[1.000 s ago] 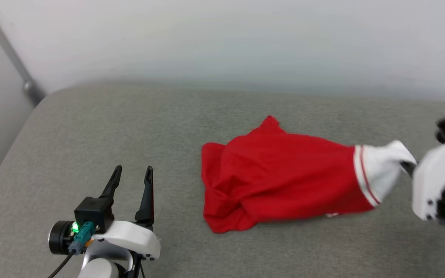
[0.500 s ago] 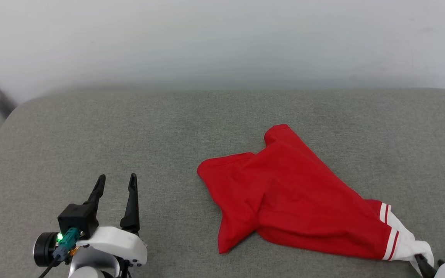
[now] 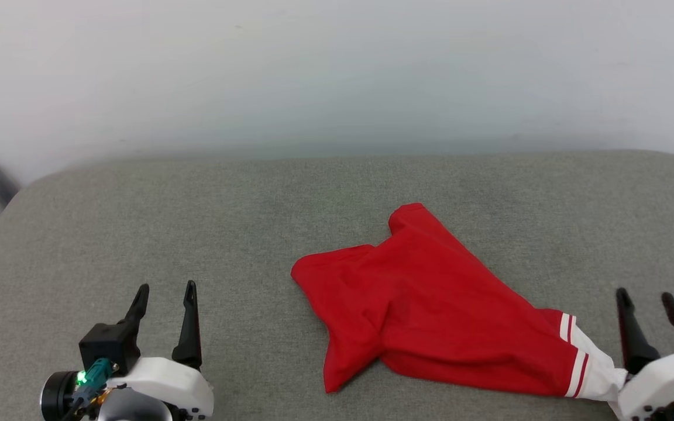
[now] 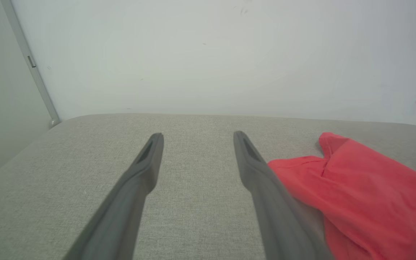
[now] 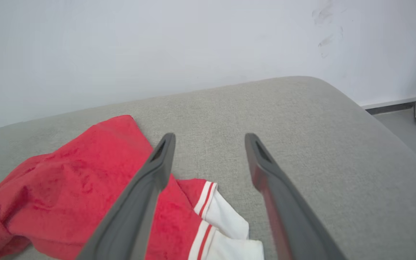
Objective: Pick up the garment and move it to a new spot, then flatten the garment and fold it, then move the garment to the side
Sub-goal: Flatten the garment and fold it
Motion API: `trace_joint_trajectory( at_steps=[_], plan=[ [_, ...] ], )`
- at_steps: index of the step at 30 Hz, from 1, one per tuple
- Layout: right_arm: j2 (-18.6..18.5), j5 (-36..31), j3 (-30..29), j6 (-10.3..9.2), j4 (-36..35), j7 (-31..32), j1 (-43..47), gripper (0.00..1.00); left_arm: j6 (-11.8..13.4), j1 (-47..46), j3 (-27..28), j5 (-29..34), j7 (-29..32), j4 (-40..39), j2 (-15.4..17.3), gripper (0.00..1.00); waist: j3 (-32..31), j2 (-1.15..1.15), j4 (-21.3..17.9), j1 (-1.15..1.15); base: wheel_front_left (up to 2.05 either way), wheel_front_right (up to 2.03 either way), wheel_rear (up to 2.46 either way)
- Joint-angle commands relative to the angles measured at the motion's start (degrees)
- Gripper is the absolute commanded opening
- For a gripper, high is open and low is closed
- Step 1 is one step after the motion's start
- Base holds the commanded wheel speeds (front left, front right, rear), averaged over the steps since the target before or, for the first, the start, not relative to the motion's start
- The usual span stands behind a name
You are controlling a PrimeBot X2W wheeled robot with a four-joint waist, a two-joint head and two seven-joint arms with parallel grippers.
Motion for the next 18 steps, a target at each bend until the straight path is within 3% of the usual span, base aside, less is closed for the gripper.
trace_joint_trajectory(
  at_steps=[1,9,18],
  plan=[
    [0.25,-0.54,0.54,-0.01,-0.50,-0.51,-0.10,1.00,0.19,1.02,0.03,-0.18,0.00,0.01,0.18,1.00,-0.30,0.00,-0.13,0.00,0.00,0.00,0.00],
    [1.94,-2.45,9.06,-0.01,-4.74,-3.85,2.77,1.00,0.18,2.61,-1.06,-0.76,1.10,0.60,-0.09,1.00,-1.60,0.00,-1.04,0.00,0.00,0.00,0.00],
    [2.80,-4.04,12.03,-0.01,-7.22,-3.16,3.91,1.00,-0.77,-0.09,-2.45,-1.18,3.08,1.73,-0.22,1.00,-1.39,0.00,-2.12,0.00,0.00,0.00,0.00]
  ],
)
